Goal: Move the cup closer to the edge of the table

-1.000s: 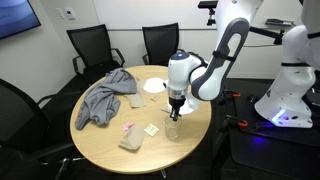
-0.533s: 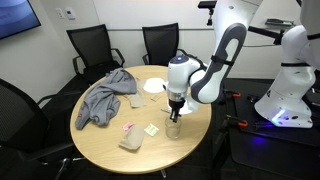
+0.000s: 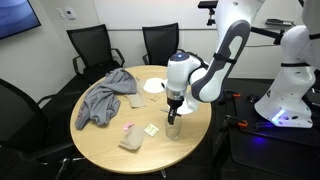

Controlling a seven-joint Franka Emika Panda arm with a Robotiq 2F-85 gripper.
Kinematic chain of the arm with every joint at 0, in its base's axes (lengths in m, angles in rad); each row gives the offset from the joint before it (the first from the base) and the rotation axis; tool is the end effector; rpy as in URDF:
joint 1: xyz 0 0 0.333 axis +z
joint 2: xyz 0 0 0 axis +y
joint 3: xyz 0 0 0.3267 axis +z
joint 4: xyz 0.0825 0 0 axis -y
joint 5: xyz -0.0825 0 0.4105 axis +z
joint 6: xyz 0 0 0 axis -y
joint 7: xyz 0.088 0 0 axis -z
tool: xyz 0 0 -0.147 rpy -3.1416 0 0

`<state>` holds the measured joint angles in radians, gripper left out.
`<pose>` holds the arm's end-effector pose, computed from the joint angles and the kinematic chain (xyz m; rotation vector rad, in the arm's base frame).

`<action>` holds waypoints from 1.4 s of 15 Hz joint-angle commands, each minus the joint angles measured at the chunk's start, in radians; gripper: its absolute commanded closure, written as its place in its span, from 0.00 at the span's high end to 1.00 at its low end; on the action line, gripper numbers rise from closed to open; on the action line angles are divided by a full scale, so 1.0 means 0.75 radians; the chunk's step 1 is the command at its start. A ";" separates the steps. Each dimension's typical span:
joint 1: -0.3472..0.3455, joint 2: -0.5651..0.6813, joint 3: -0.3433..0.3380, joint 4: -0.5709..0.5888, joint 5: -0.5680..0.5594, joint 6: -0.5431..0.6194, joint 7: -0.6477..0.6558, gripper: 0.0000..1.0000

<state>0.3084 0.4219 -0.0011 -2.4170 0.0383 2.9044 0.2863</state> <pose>0.4844 0.1516 0.0891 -3.1116 0.0246 -0.0930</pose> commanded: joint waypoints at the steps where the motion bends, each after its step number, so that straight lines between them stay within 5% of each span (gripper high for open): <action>1: 0.068 -0.168 -0.079 -0.097 -0.080 -0.021 0.083 1.00; 7: 0.045 -0.436 -0.123 -0.170 -0.226 -0.158 0.242 1.00; 21: -0.251 -0.786 0.097 -0.229 -0.201 -0.406 0.252 1.00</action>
<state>0.1577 -0.1123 0.0338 -2.5554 -0.1318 2.6273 0.4782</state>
